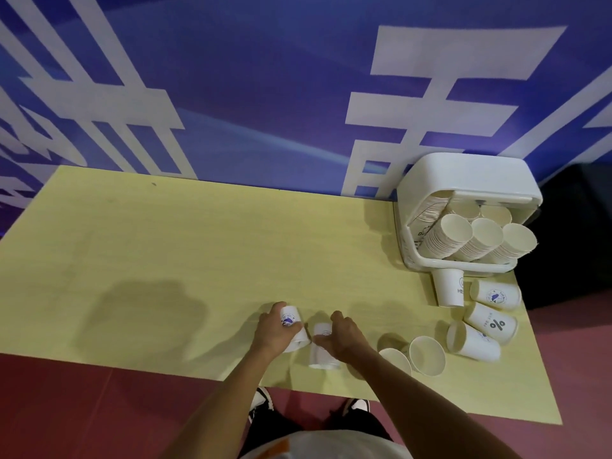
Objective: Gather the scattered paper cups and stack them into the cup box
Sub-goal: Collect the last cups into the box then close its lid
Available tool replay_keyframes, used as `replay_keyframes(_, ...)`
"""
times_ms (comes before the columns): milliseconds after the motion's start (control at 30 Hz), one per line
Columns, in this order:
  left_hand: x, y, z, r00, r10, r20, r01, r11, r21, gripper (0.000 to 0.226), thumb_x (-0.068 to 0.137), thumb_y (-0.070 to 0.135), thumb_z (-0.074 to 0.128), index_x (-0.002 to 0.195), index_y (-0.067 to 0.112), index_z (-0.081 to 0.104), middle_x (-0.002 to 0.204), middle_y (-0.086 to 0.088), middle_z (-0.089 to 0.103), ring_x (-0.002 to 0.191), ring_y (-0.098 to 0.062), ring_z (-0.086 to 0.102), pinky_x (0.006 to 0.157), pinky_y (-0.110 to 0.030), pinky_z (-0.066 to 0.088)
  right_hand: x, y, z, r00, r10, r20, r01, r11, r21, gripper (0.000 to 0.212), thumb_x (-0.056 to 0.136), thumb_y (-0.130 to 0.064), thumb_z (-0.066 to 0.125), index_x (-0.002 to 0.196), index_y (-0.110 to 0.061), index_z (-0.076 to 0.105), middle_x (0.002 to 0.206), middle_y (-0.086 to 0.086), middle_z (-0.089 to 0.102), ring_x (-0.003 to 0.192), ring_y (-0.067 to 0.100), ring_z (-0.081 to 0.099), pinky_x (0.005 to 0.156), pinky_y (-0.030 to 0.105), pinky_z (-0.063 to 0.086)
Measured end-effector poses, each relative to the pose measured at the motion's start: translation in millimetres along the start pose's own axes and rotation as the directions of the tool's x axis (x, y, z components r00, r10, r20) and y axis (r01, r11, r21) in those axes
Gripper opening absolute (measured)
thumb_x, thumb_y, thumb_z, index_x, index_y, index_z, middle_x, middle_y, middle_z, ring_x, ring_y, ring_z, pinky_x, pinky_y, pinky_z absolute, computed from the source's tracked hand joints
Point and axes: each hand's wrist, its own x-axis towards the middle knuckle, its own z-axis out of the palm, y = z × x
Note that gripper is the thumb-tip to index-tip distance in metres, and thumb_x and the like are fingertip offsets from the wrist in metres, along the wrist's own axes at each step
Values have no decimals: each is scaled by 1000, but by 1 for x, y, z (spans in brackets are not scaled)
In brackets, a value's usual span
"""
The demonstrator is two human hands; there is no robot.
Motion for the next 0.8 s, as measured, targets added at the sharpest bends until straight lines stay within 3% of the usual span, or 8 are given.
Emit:
replay_keyframes(167, 3, 12, -10, 998, -66, -9, 64, 986, -155, 66, 85, 33, 69, 141, 20, 38, 127, -4, 54, 108, -22, 56, 88, -29, 47, 3, 3, -17, 999, 44, -10, -40, 976, 216, 63, 88, -38, 70, 133, -3, 42, 122, 15, 62, 104, 27, 58, 80, 32, 46)
replay_keyframes(333, 9, 41, -25, 999, -38, -21, 30, 961, -275, 77, 68, 40, 70, 138, 29, 40, 130, -2, 51, 109, -23, 58, 90, -47, 55, 11, 0, -57, 987, 77, -140, -10, 906, 424, 67, 83, -38, 75, 137, -10, 48, 126, 13, 63, 112, 29, 61, 93, 36, 50)
replay_keyframes(467, 9, 85, -34, 993, 95, -75, -108, 977, -184, 64, 80, 25, 71, 137, 35, 46, 131, -1, 48, 111, -21, 55, 90, -31, 49, 11, 9, -89, 965, 118, -236, 27, 846, 533, 63, 80, -41, 78, 130, -14, 51, 118, 10, 63, 107, 28, 61, 85, 33, 49)
replay_keyframes(633, 13, 136, -26, 975, 213, -57, -220, 962, -161, 57, 77, 27, 72, 128, 43, 51, 128, 0, 50, 108, -20, 57, 91, -35, 52, 7, 40, -123, 927, 245, -284, 66, 639, 766, 47, 73, -46, 83, 98, -17, 56, 102, 3, 67, 91, 20, 67, 85, 44, 59)
replay_keyframes(733, 15, 163, -10, 971, 236, -44, -240, 953, -184, 59, 63, 40, 74, 115, 48, 48, 119, -2, 54, 101, -24, 60, 86, -43, 56, -6, 60, -147, 940, 197, -279, 141, 521, 842, 27, 79, -31, 83, 91, -10, 70, 91, 6, 74, 80, 15, 69, 69, 32, 58)
replay_keyframes(800, 18, 178, 2, 968, 247, -31, -249, 948, -200, 60, 54, 49, 73, 107, 48, 44, 114, -3, 58, 98, -27, 63, 85, -48, 56, -12, 78, -160, 937, 188, -296, 196, 421, 886, 30, 81, -24, 82, 100, -2, 72, 92, 10, 75, 77, 14, 70, 61, 23, 53)
